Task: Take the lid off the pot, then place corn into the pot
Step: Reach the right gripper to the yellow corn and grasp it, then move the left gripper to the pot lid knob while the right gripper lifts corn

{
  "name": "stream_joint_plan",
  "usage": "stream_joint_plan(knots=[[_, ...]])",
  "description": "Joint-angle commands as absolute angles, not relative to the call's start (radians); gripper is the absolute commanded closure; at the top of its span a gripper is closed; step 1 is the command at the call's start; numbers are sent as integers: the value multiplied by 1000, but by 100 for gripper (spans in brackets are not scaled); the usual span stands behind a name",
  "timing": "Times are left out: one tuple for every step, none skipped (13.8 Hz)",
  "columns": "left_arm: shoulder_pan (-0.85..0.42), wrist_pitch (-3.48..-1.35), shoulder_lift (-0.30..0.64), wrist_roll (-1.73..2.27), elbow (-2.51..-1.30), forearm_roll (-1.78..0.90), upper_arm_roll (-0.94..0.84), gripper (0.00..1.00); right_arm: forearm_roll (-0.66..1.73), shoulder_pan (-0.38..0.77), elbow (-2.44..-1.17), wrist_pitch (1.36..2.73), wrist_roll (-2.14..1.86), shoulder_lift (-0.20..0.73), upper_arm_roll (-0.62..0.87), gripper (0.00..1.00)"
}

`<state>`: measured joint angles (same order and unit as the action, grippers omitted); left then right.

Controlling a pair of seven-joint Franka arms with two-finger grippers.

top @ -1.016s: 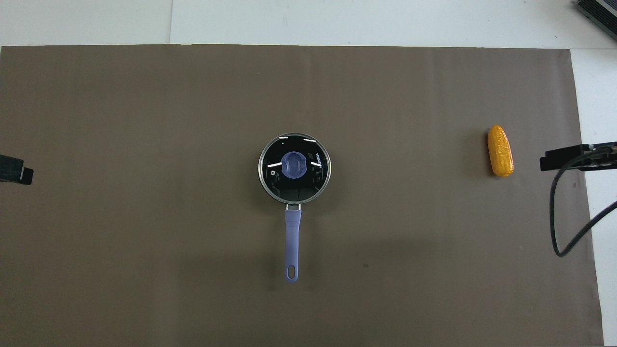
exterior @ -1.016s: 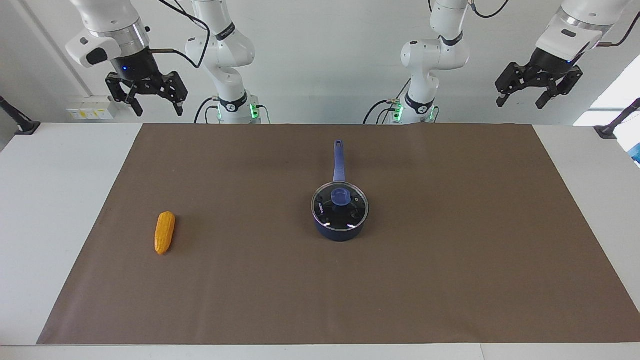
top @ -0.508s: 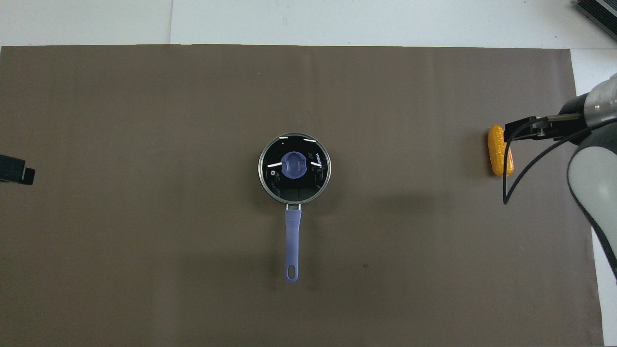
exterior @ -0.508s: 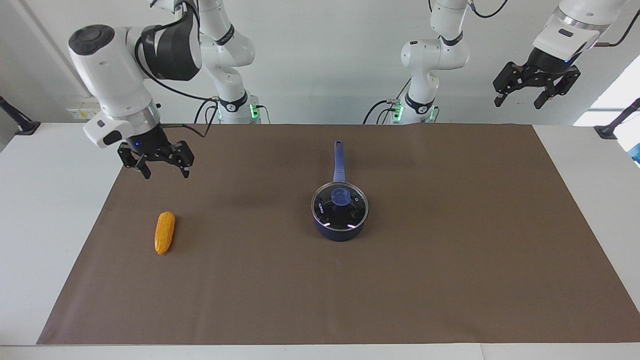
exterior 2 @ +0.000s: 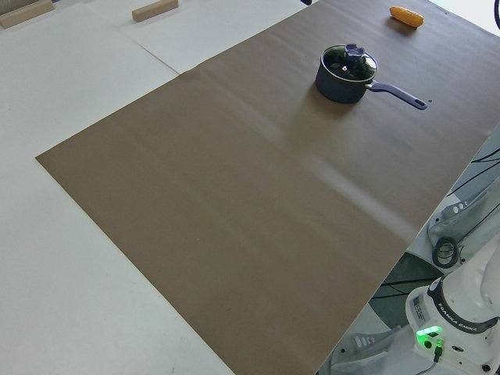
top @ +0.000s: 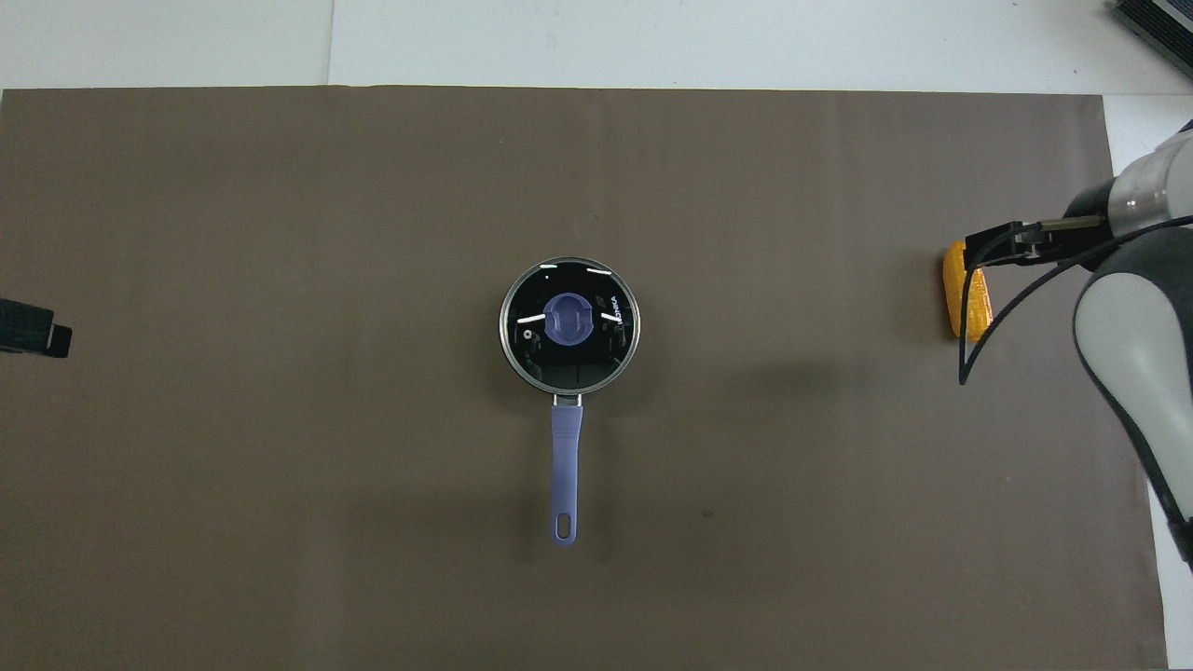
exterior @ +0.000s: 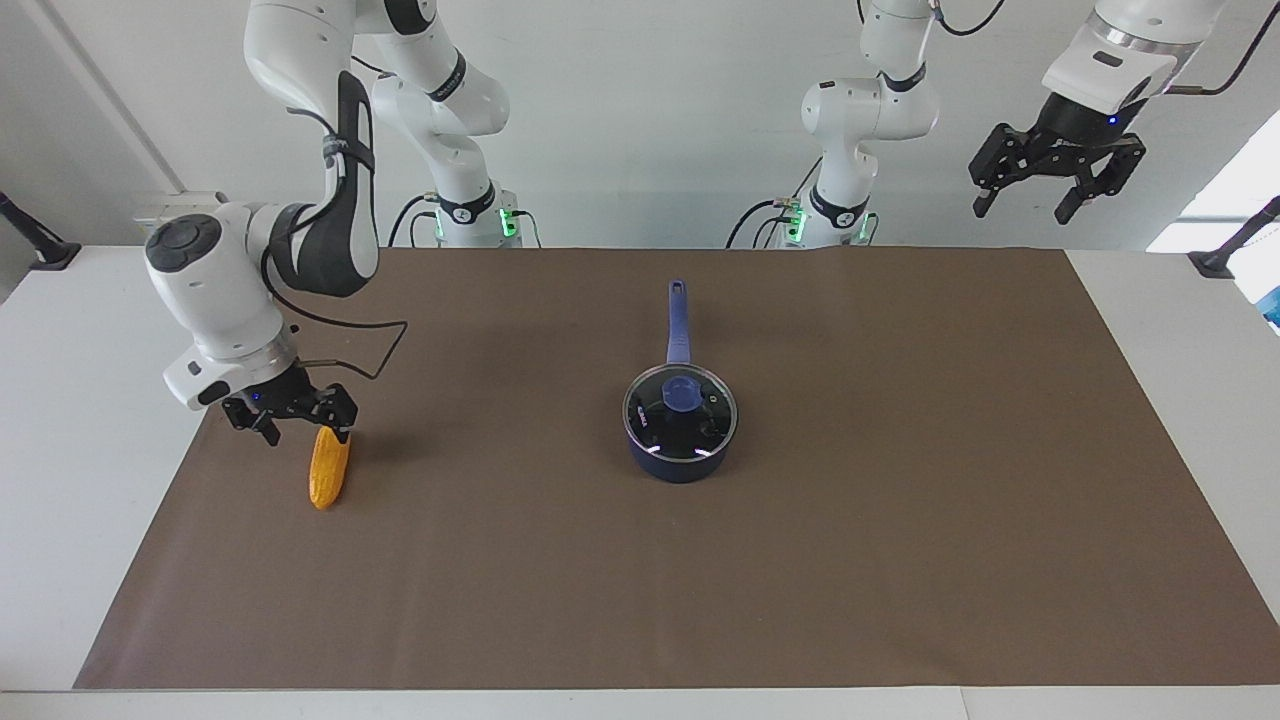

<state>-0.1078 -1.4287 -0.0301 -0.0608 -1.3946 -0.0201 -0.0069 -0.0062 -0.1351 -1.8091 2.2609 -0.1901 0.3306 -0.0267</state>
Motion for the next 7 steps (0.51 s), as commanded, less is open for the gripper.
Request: stream_joint_plan(knots=[[-150, -1496, -41, -49, -1427, -25, 3, 0, -18, -167, -1841, 2310, -212, 376, -15, 0], [-172, -1497, -37, -49, -1427, -25, 3, 0, -18, -170, -1850, 2341, -209, 389, -15, 0], [-198, -1511, -29, -48, -1428, -25, 3, 0, -18, -170, -1855, 2364, -195, 406, -15, 0], [-225, -1526, -8, -26, -1428, -25, 3, 0, -18, -170, -1862, 2370, -192, 413, -15, 0], [-250, -1543, -2, 3, -1428, -25, 3, 0, -18, -170, -1867, 2368, -192, 413, -15, 0], [-270, -1560, 21, 24, -1428, -25, 3, 0, -18, -170, -1867, 2367, -193, 413, -15, 0], [-290, -1566, 34, 32, -1428, -22, 3, 0, -18, -169, -1871, 2352, -198, 407, -15, 5]])
